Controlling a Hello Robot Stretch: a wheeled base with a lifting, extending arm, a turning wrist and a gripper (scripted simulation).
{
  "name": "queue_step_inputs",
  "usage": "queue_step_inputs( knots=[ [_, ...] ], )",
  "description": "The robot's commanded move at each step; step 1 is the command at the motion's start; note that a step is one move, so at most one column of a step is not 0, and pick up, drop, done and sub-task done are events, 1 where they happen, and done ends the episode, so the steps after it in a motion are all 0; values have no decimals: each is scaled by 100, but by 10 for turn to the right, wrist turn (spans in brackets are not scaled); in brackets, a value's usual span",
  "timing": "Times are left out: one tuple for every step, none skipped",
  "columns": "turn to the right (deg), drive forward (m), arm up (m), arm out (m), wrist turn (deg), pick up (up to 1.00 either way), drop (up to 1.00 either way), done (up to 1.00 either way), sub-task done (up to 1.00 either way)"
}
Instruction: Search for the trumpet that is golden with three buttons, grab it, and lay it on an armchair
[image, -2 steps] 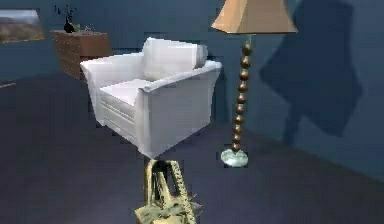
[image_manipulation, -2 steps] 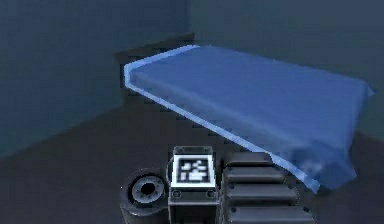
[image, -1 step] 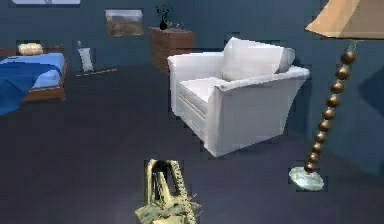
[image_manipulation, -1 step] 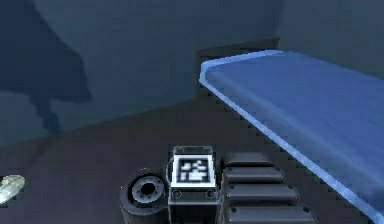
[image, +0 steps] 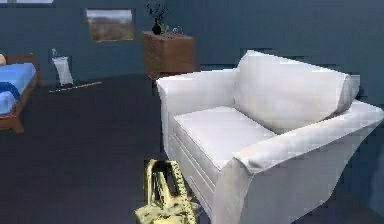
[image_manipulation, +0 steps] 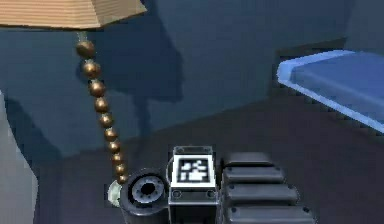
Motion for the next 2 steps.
queue_step_inputs(
  knots=[
    [-270,0,0,0,0,0,0,0,0],
    [0,100,0,0,0,0,0,0,0]
  ],
)
